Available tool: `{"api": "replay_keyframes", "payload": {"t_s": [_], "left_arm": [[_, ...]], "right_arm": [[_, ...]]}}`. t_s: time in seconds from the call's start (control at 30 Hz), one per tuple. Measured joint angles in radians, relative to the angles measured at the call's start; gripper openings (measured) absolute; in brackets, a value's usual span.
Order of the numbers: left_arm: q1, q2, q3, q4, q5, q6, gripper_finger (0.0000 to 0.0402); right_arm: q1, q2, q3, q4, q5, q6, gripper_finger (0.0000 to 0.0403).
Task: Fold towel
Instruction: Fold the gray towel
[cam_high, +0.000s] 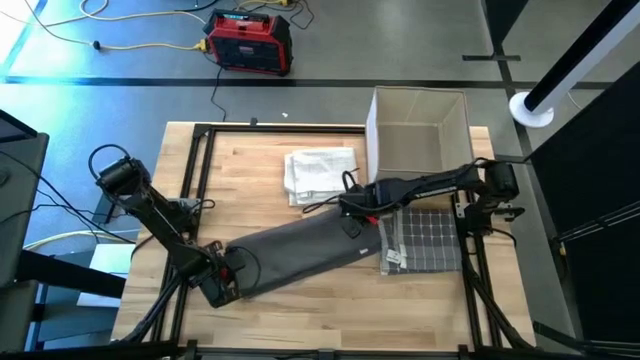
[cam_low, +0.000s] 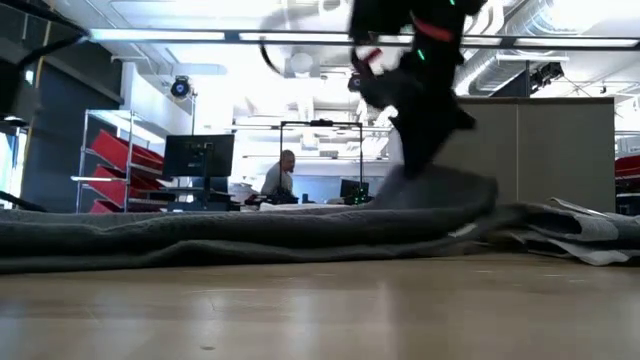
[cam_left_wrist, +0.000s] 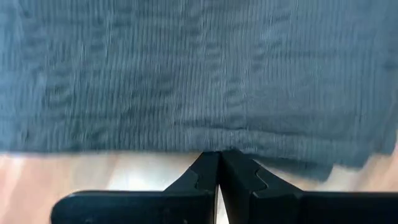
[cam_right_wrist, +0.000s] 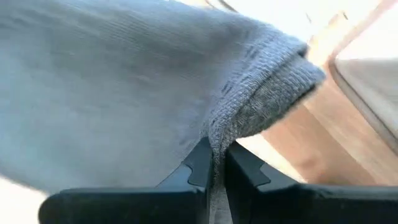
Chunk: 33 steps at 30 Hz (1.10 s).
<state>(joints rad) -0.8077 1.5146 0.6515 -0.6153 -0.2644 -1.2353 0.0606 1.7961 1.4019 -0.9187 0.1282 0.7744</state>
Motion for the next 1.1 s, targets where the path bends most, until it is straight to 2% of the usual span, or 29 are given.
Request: {"api": "replay_keyframes", "payload": {"t_s": [0.17, 0.43, 0.57, 0.8, 0.9, 1.1], "left_arm": [[0.045, 0.005, -0.006, 0.071, -0.092, 0.098, 0.0000], [0.158, 0.011, -0.010, 0.232, -0.233, 0.279, 0.0000], [0.217, 0.011, -0.009, 0.329, -0.207, 0.393, 0.0000], [0.293, 0.016, -0.007, 0.443, -0.182, 0.507, 0.0000], [0.299, 0.017, -0.007, 0.440, -0.174, 0.513, 0.0000], [0.291, 0.031, -0.007, 0.440, -0.167, 0.514, 0.0000]], "right_arm": [[0.021, -0.002, 0.099, 0.048, -0.019, 0.010, 0.0014], [0.021, 0.042, 0.098, 0.375, -0.118, 0.064, 0.0014], [0.014, 0.120, 0.097, 0.541, -0.203, 0.083, 0.0014], [-0.002, 0.260, 0.096, 0.820, -0.392, 0.134, 0.0014], [-0.001, 0.283, 0.096, 0.884, -0.400, 0.159, 0.0014], [-0.002, 0.287, 0.096, 0.904, -0.388, 0.197, 0.0022]]}}
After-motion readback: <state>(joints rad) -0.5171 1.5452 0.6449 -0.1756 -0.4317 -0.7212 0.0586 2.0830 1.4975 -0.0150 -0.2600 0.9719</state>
